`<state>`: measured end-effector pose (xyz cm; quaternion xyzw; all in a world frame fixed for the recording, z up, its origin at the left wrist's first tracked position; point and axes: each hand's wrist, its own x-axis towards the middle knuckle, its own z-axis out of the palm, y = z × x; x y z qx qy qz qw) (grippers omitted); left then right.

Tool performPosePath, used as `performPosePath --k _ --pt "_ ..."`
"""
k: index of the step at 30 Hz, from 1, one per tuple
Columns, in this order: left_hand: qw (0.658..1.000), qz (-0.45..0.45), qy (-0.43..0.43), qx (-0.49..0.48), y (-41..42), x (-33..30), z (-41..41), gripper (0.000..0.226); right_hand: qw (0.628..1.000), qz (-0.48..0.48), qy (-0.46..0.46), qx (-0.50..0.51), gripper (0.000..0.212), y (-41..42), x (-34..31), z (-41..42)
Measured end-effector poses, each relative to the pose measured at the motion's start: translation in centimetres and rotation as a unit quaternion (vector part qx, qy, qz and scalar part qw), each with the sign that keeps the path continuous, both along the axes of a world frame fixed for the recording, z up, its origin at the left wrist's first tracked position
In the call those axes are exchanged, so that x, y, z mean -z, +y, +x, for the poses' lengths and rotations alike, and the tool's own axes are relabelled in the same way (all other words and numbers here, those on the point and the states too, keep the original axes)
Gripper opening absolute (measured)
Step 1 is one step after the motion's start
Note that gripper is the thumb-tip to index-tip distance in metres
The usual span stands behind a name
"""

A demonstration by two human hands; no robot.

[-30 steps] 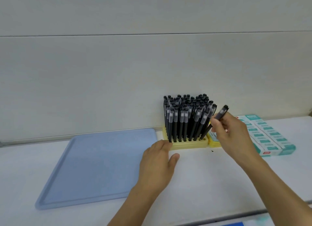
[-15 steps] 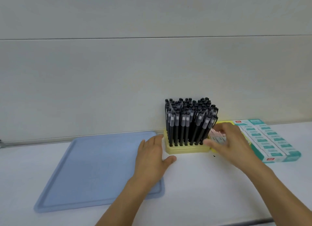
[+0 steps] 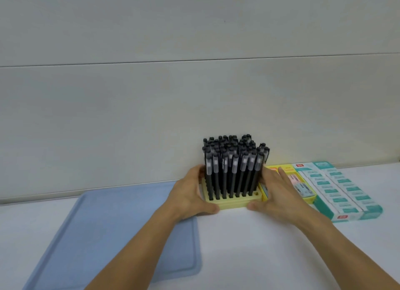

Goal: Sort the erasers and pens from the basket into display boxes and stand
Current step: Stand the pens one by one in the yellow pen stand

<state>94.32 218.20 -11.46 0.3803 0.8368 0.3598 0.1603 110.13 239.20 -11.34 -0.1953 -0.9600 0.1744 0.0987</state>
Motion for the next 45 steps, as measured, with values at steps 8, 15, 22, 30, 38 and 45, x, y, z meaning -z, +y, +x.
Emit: performPosePath --k 8,15,22,30,38,45 --pt "1.000 0.007 0.009 -0.014 0.0 0.0 0.7 0.112 0.998 -0.065 0.016 -0.018 0.071 -0.3 -1.6 -0.2" --pt "0.996 0.080 -0.017 -0.023 1.9 1.1 3.3 0.082 0.961 -0.238 0.111 -0.086 0.092 -1.9 -2.1 -1.1" --pt "0.998 0.062 -0.001 -0.011 1.3 2.0 2.7 0.087 0.983 -0.182 0.035 -0.001 0.124 0.1 -2.6 1.5" --pt "0.995 0.086 -0.016 -0.044 1.7 1.5 3.2 0.080 0.996 -0.030 -0.081 0.039 0.098 3.6 -1.5 5.3" --pt "0.994 0.086 0.028 -0.057 1.3 2.0 4.3 0.061 0.989 0.019 -0.039 0.142 0.128 7.3 -2.2 7.8" --pt "0.986 -0.015 0.145 -0.085 0.6 2.0 5.3 0.063 0.970 -0.033 -0.086 0.223 0.140 10.8 -1.0 9.0"
